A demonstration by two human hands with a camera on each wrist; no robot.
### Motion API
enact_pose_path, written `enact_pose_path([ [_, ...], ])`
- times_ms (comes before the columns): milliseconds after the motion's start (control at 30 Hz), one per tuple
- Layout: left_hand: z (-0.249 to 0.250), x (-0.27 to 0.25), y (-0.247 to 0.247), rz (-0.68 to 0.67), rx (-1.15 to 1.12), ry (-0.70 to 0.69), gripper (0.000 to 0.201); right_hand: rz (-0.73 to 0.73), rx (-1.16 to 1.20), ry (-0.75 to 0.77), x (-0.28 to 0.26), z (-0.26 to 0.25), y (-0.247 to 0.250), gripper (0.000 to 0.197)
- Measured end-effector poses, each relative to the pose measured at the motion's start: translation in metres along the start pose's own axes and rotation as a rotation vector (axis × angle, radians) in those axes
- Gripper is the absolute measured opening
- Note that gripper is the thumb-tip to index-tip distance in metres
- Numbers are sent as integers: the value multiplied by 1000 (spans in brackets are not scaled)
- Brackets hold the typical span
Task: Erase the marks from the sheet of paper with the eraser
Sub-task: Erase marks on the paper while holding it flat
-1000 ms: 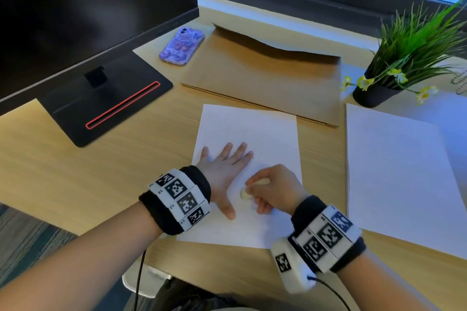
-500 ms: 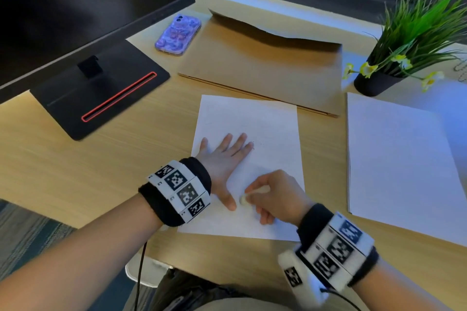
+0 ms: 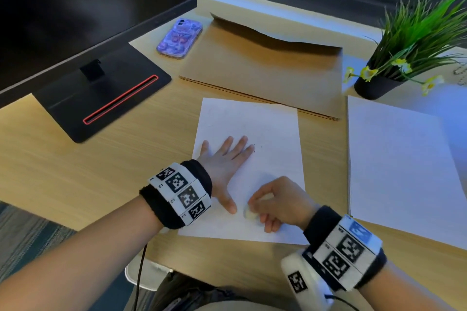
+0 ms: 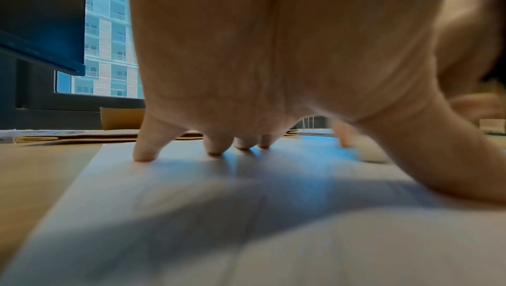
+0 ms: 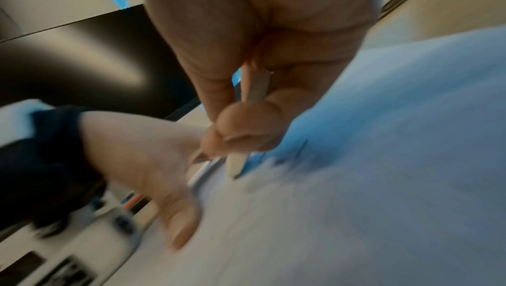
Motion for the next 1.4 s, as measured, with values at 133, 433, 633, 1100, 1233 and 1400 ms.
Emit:
enact_pose_path([
  [133, -1, 0, -1, 1, 1, 5, 141, 167, 199, 39, 13, -14, 26, 10],
  [433, -1, 0, -1, -3, 15, 10, 142, 134, 114, 25, 11, -9, 22, 1],
  [633, 1, -1, -1, -15, 5, 6, 142, 4, -5, 16, -9, 13, -10, 2],
  [1100, 1, -1, 1, 1, -18, 23, 142, 20, -94, 14, -1, 0, 5, 3],
  [1233, 1, -1, 1, 0, -17, 29, 142, 207, 149, 51, 17, -17, 43, 3],
  [1400, 1, -1, 1, -7, -10, 31, 141, 25, 40, 18, 1, 8, 4, 2],
])
Point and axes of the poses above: each hand's wrist, its own x-axis towards the middle knuckle, its own y-axis out of the back of the hand, z = x × y, the point moved 10 cm from there along x, towards the middle knuckle, and after that the axes turned 14 degrees about -y, right-handed, at the moved point
